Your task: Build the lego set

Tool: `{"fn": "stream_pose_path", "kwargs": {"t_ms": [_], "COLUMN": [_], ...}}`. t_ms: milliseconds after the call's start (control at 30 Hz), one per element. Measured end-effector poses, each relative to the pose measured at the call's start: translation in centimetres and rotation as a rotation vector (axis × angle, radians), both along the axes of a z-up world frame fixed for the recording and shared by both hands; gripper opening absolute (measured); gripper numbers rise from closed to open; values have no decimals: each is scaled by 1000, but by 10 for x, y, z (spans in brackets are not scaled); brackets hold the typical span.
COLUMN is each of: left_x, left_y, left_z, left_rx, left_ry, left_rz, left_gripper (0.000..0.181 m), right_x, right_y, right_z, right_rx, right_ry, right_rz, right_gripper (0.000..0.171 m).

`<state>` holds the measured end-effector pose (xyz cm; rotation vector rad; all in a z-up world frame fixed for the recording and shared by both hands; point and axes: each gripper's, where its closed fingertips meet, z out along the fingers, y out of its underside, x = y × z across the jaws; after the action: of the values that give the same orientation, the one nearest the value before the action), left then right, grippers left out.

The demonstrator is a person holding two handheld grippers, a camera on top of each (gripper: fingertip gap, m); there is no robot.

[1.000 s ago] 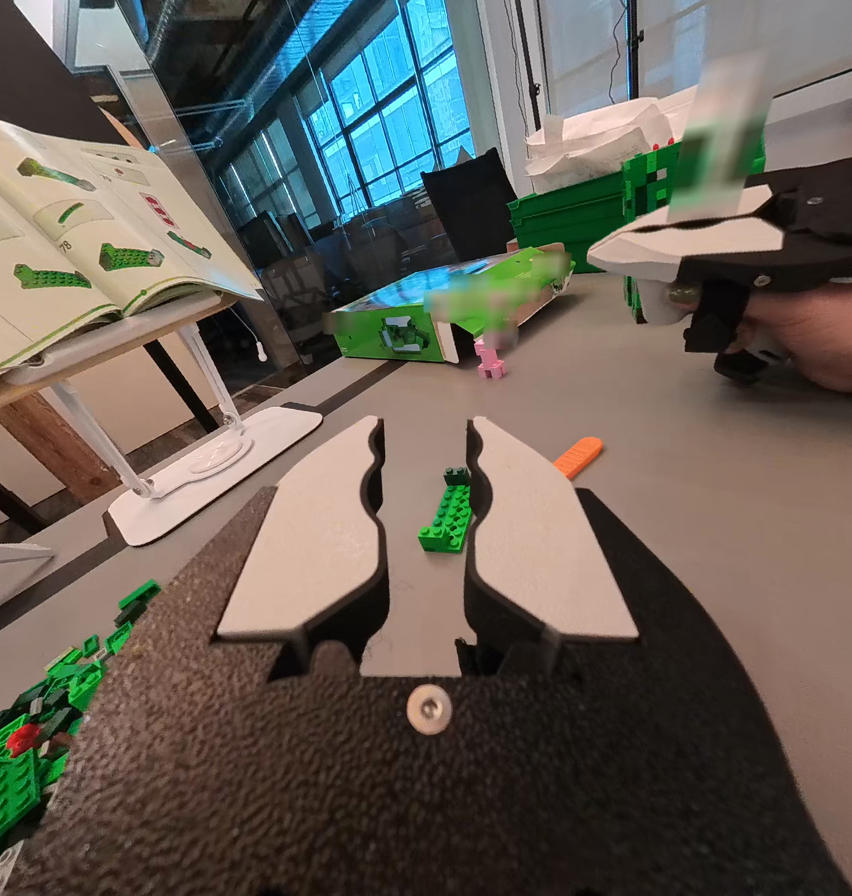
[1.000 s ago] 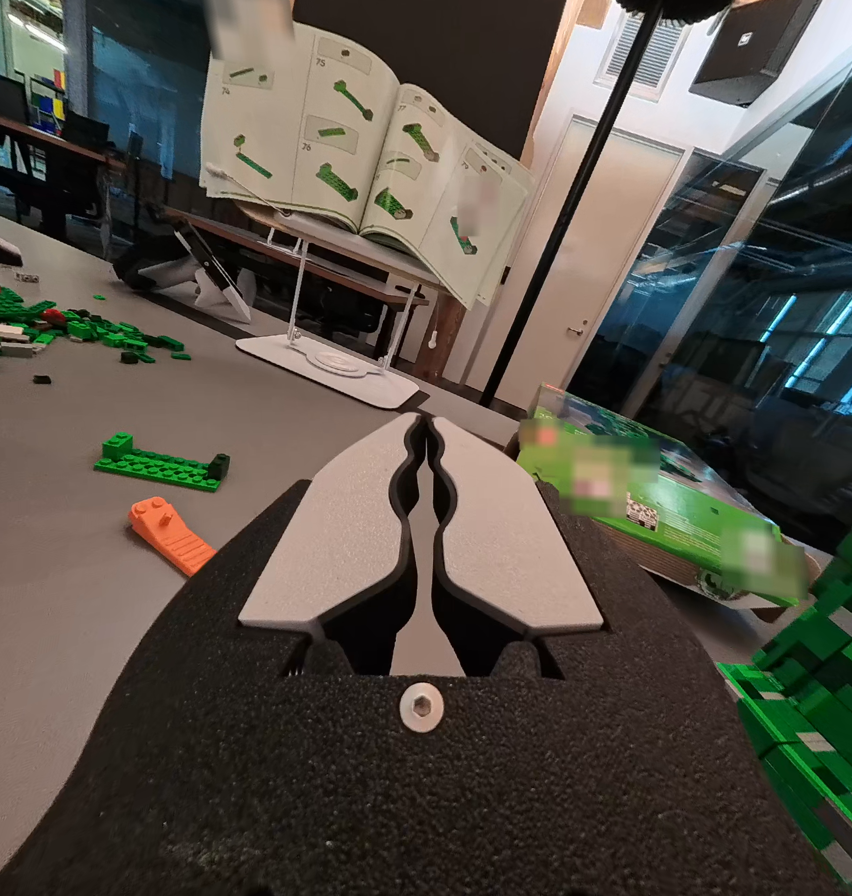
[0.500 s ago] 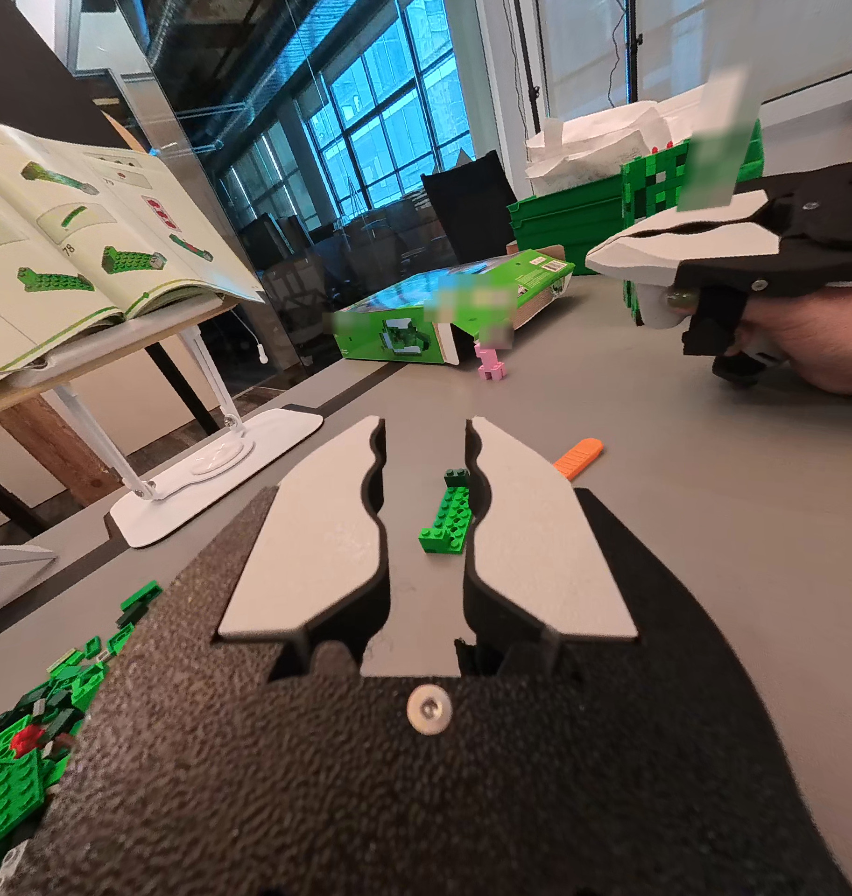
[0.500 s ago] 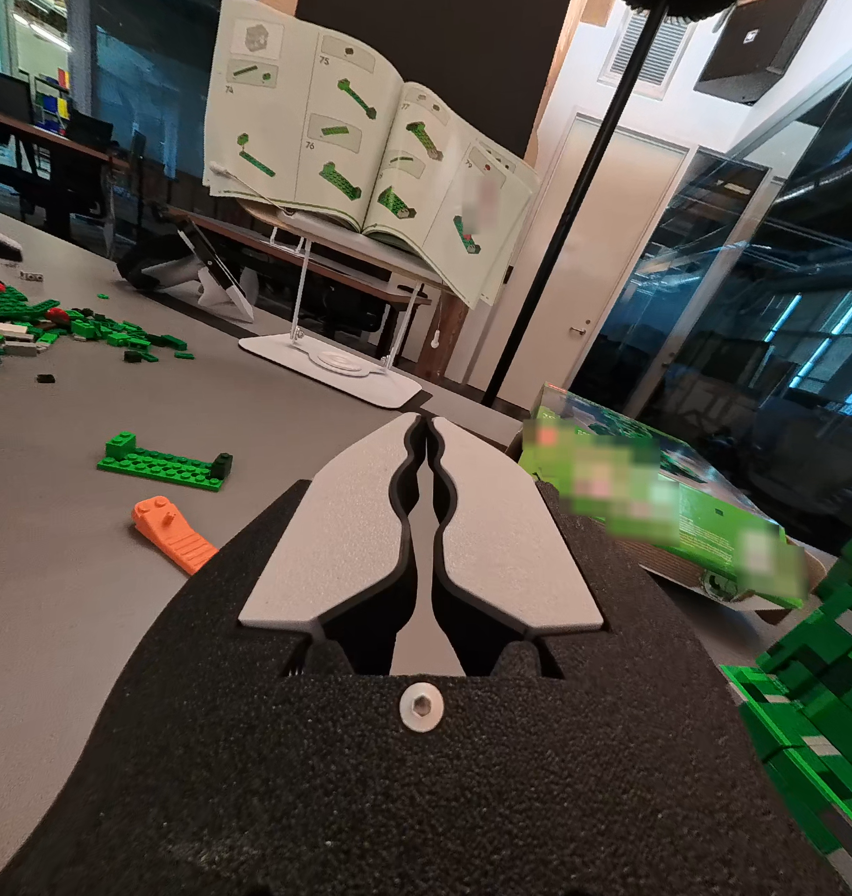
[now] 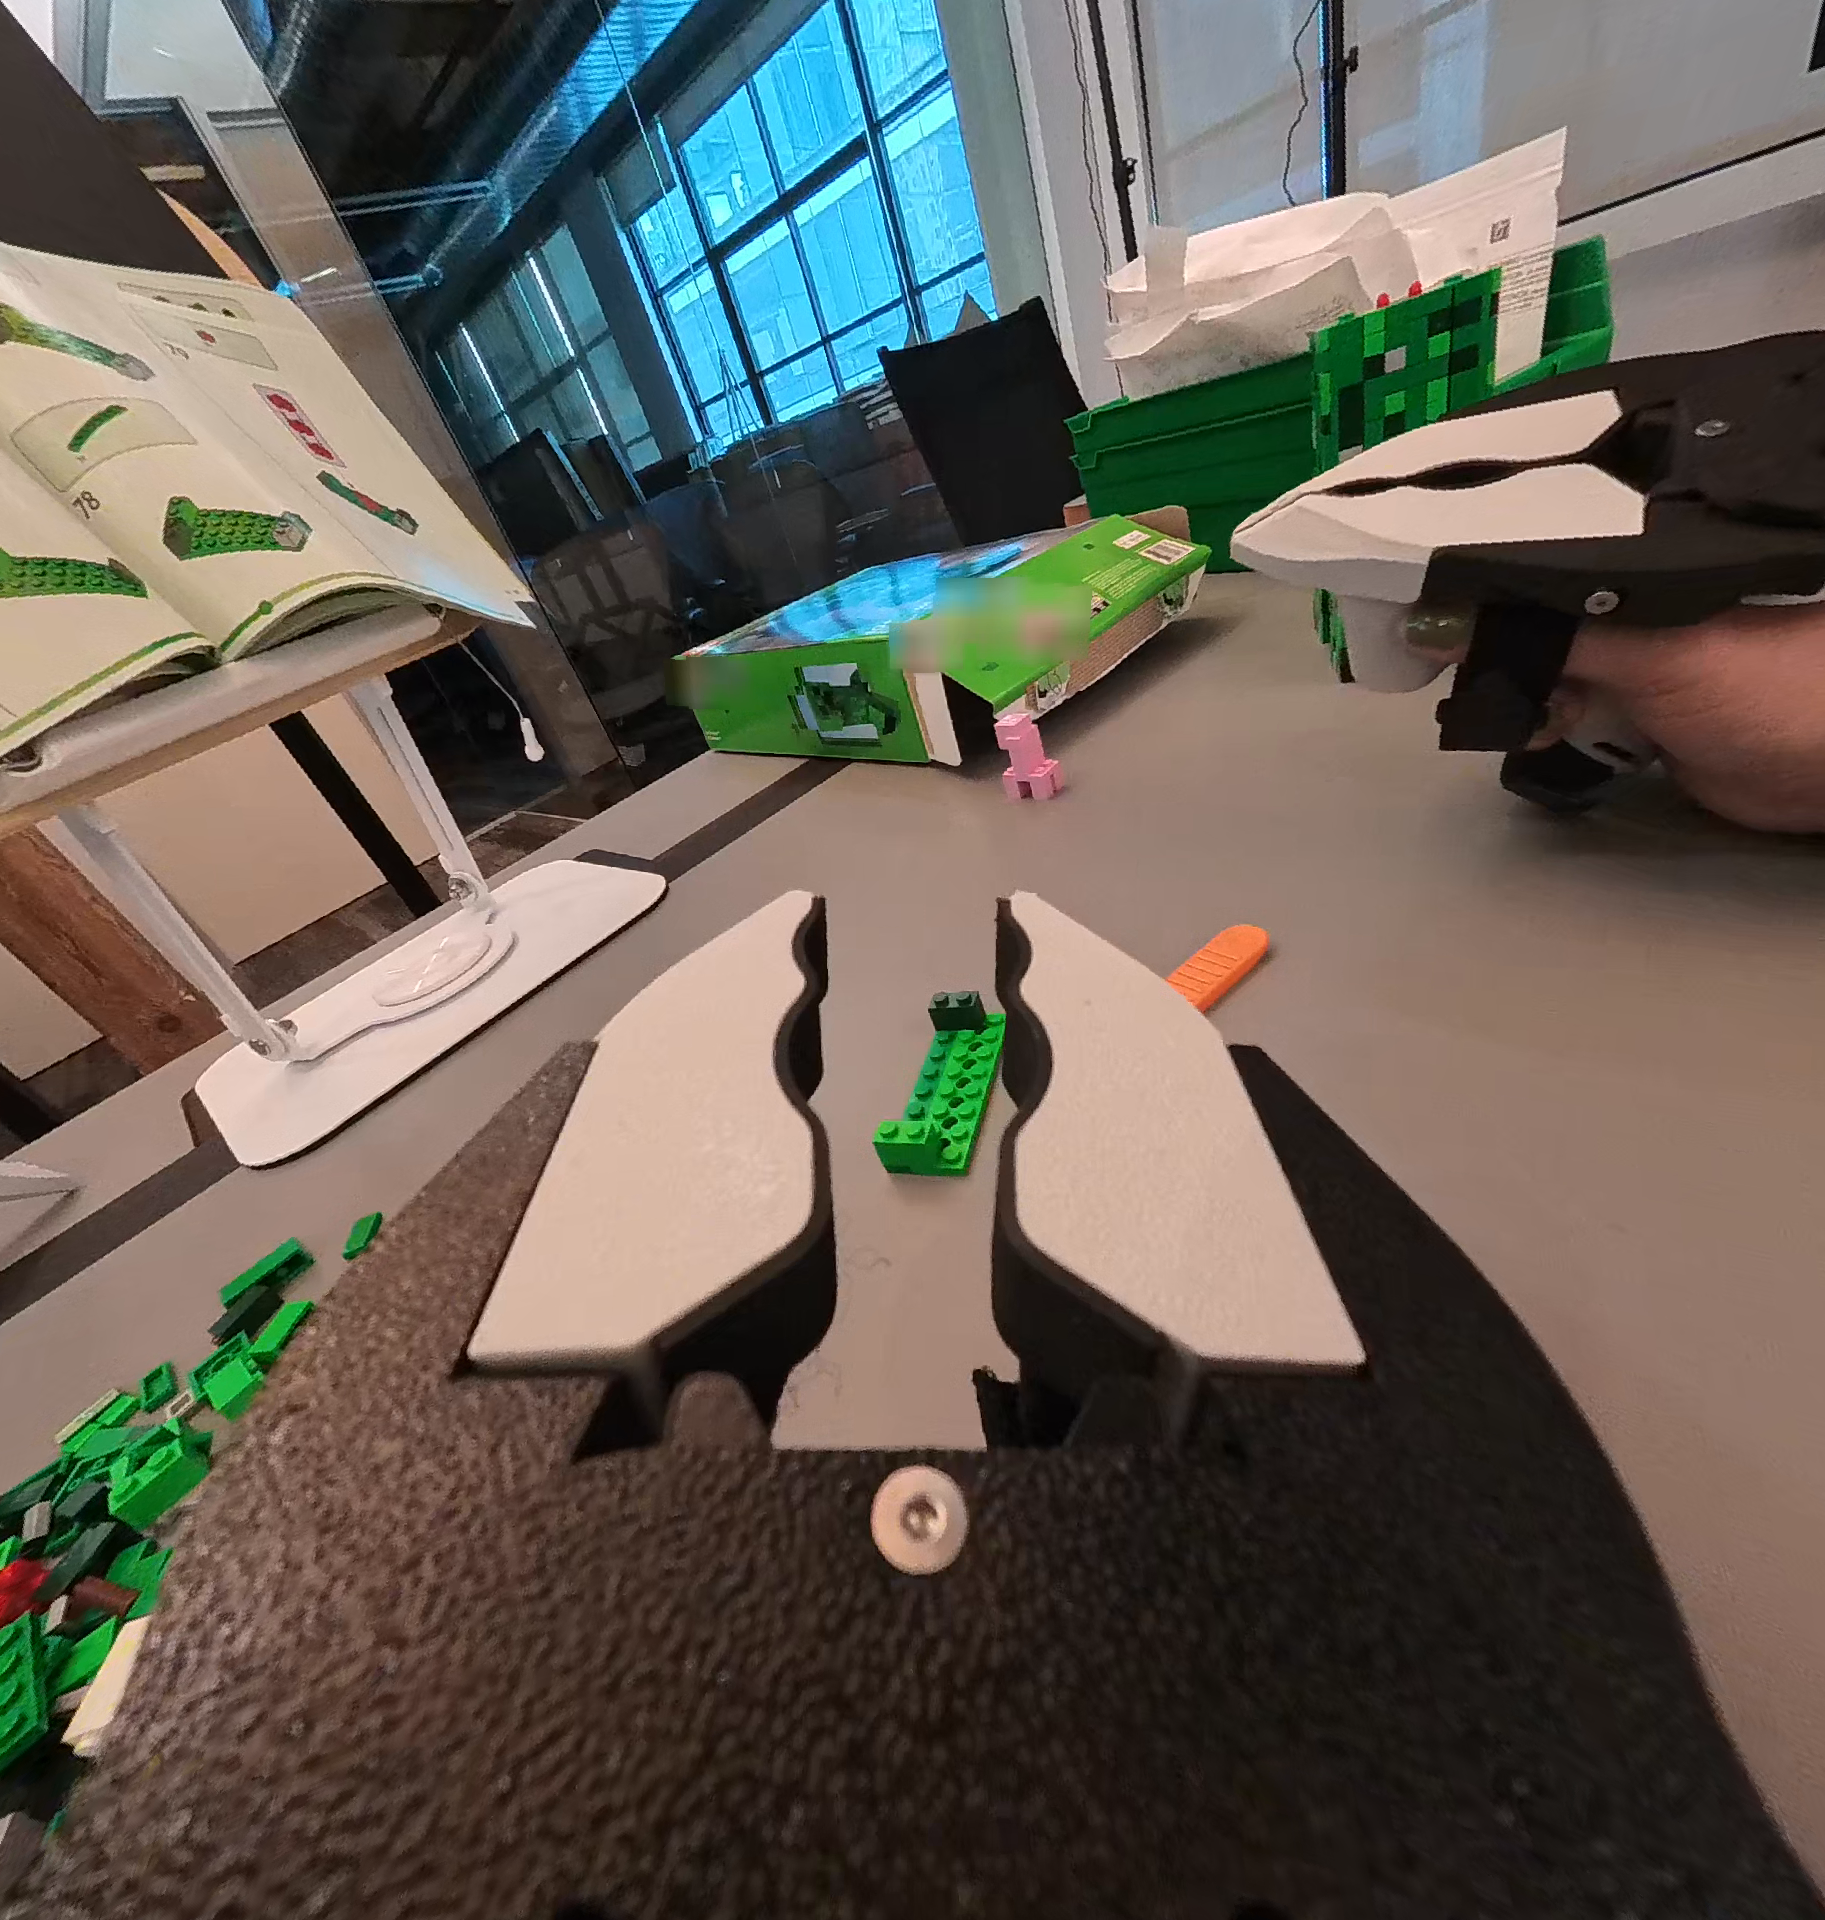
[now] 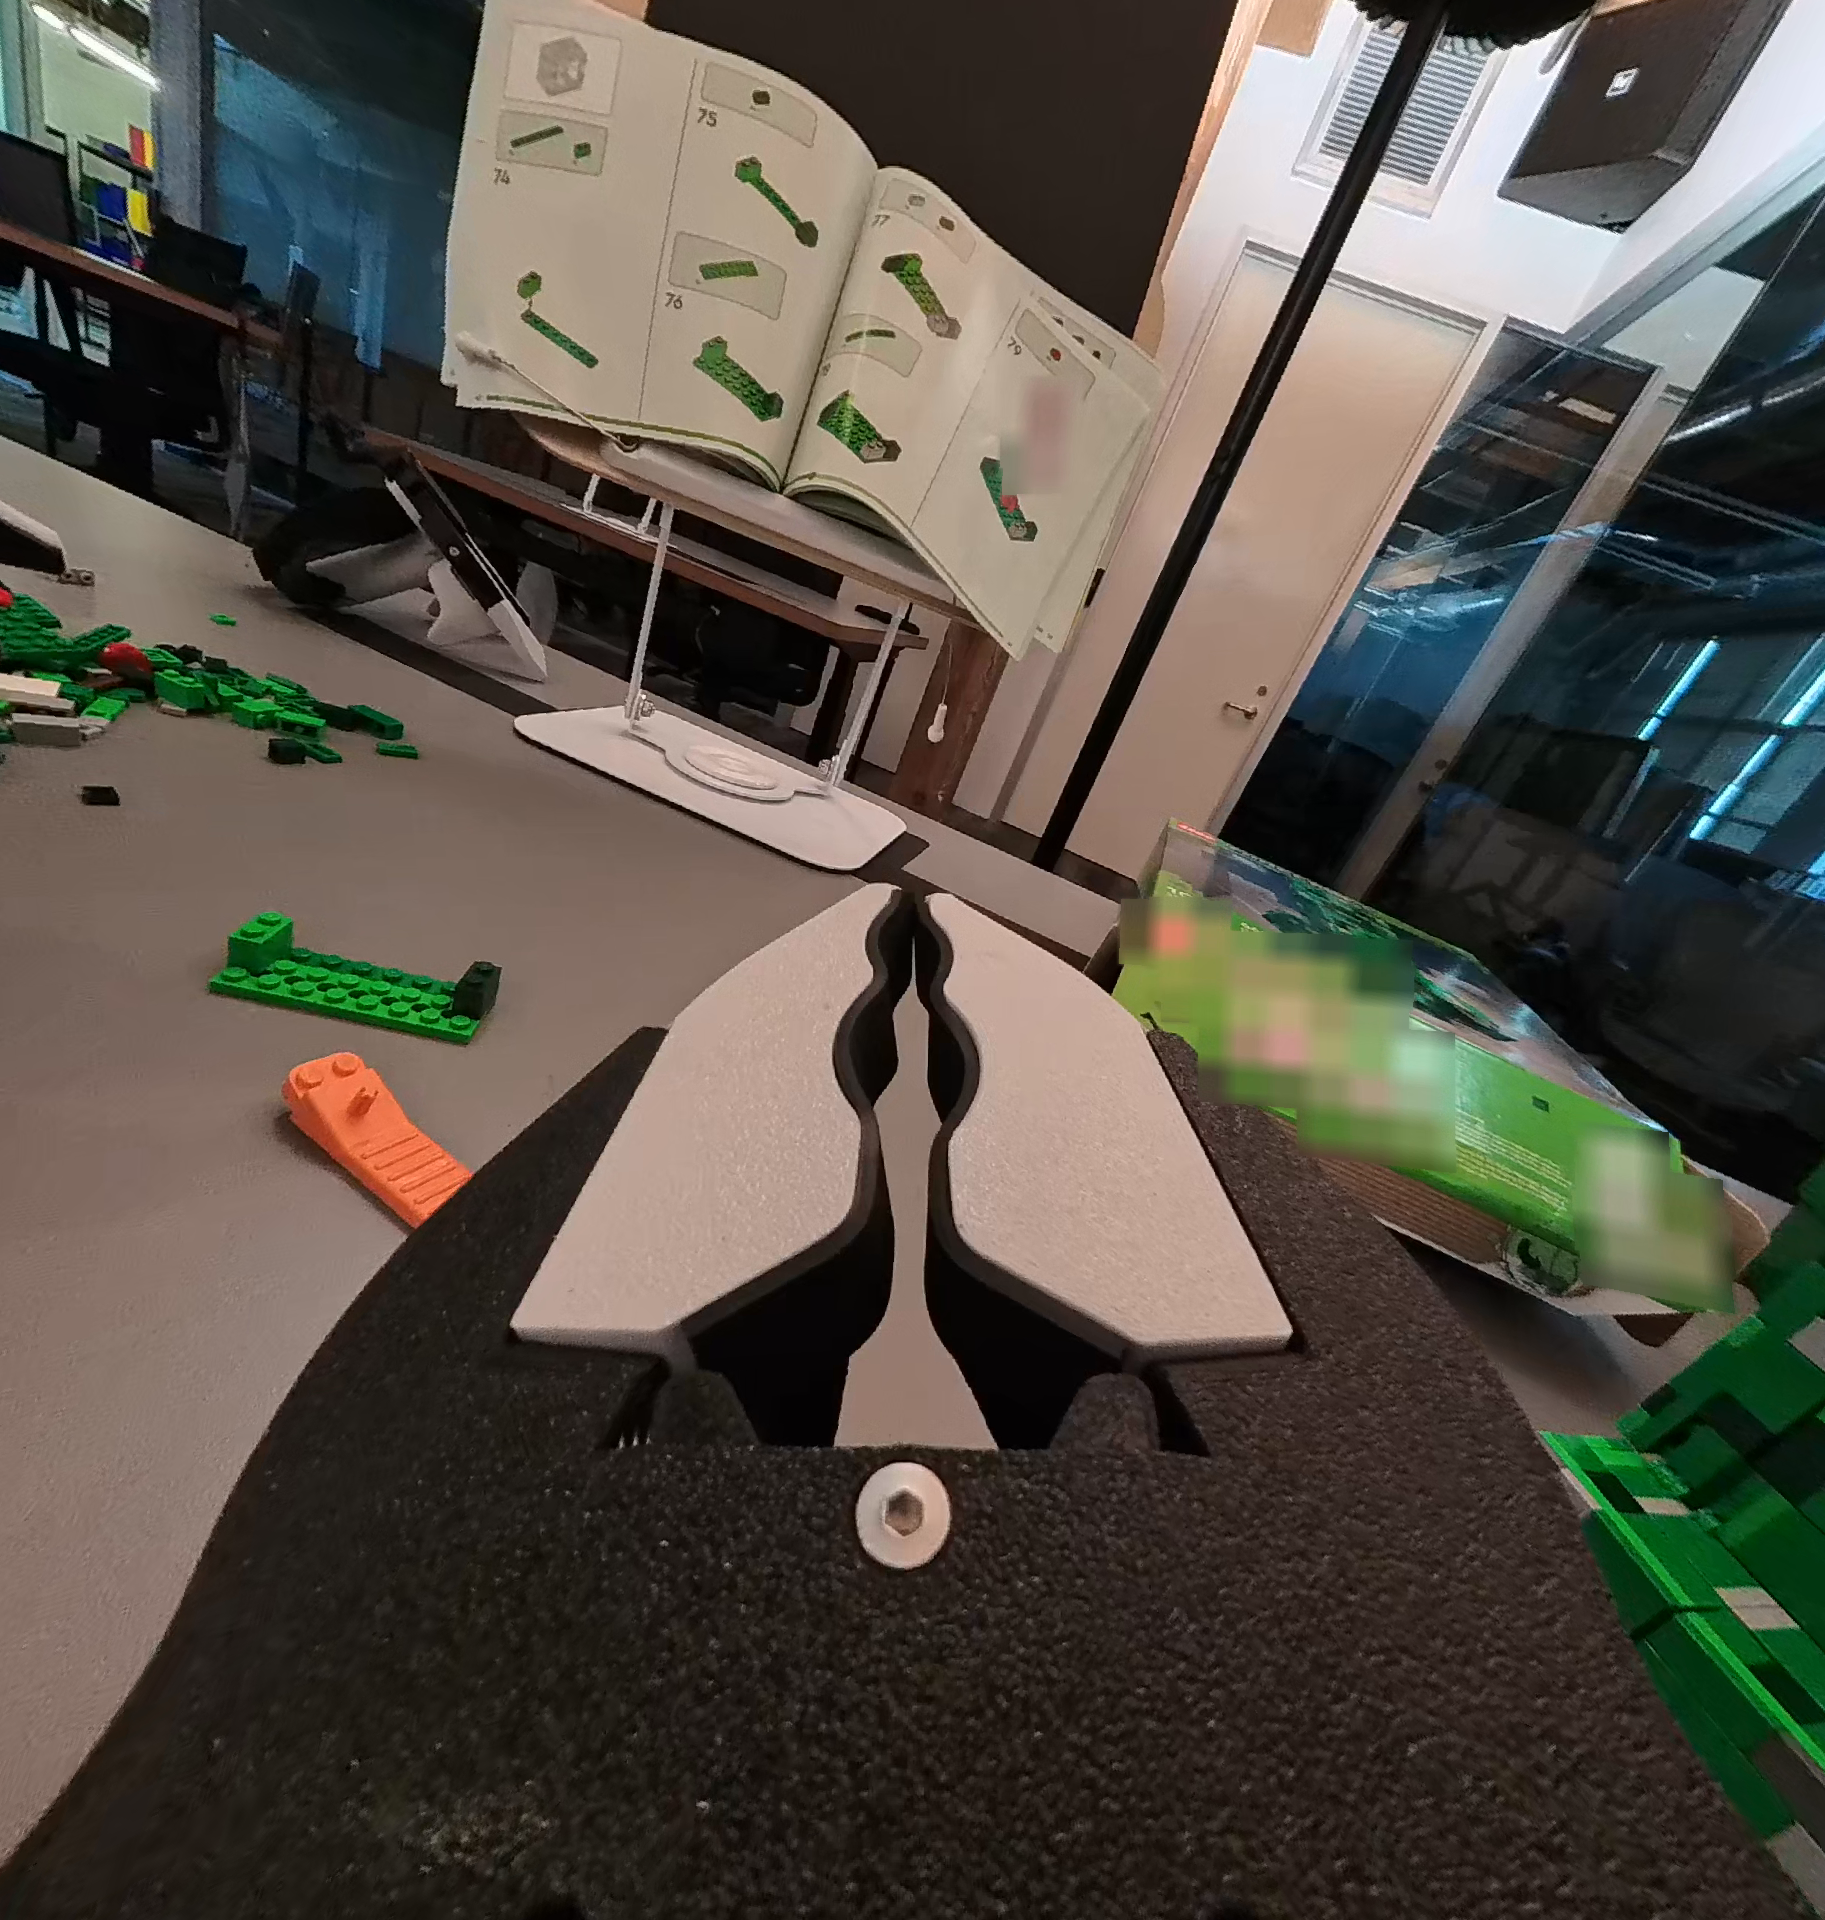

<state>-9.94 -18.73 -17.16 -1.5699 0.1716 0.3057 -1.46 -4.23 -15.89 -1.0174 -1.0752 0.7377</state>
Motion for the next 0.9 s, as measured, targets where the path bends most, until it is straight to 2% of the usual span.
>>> {"fn": "stream_pose_path", "kwargs": {"t_ms": [900], "left_x": [-3], "left_y": [0], "left_z": [-2], "left_rx": [-12], "left_ry": [-32], "left_rz": [2], "left_gripper": [31], "right_x": [1], "right_y": [2], "right_z": [1], "right_rx": [-10], "right_ry": [12], "right_rz": [-2], "right_gripper": [0]}}
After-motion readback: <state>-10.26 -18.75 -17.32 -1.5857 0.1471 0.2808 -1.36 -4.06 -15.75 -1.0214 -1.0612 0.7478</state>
